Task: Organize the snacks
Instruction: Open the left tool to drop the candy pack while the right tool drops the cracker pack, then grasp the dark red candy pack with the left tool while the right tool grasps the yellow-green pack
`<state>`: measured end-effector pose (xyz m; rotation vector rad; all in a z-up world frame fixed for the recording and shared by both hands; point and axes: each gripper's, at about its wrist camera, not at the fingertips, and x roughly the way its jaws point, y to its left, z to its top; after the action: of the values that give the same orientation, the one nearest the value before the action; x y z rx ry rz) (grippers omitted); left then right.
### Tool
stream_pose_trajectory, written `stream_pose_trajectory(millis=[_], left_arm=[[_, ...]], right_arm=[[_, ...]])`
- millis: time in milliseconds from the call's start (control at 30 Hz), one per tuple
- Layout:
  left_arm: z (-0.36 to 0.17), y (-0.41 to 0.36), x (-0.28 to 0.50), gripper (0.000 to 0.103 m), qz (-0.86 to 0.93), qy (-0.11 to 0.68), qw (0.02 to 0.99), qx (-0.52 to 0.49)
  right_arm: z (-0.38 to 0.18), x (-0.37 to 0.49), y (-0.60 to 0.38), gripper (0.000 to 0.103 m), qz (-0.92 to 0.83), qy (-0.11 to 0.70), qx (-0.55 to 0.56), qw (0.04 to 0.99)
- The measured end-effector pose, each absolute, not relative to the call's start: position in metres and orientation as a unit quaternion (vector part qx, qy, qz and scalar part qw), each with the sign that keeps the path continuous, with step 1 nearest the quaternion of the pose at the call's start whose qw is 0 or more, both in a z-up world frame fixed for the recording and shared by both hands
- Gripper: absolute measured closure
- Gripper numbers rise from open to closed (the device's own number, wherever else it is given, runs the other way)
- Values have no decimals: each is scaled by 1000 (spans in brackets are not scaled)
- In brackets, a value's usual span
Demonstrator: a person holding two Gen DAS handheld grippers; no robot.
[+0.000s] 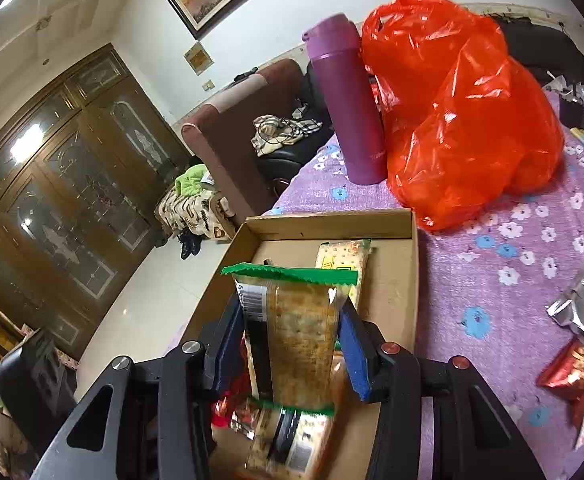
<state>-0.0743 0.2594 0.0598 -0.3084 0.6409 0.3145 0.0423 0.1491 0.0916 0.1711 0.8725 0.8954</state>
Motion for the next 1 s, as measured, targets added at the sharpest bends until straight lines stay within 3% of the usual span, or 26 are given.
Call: stream_pose_trajectory(millis=[233, 467, 767, 1000], left_arm=[[63, 252, -75, 80, 164, 304, 930, -128], [70, 245, -81, 58, 164, 280, 939, -111], [84, 222, -96, 32, 170, 225, 957, -60], [110, 189, -109, 29, 148, 213, 965, -44]], right_arm=[[83, 43, 159, 50, 411, 416, 80, 807], [97, 37, 131, 45, 413, 397, 93, 814], [101, 34, 28, 40, 383, 380, 127, 832], [87, 67, -81, 40, 308, 395, 165, 850]])
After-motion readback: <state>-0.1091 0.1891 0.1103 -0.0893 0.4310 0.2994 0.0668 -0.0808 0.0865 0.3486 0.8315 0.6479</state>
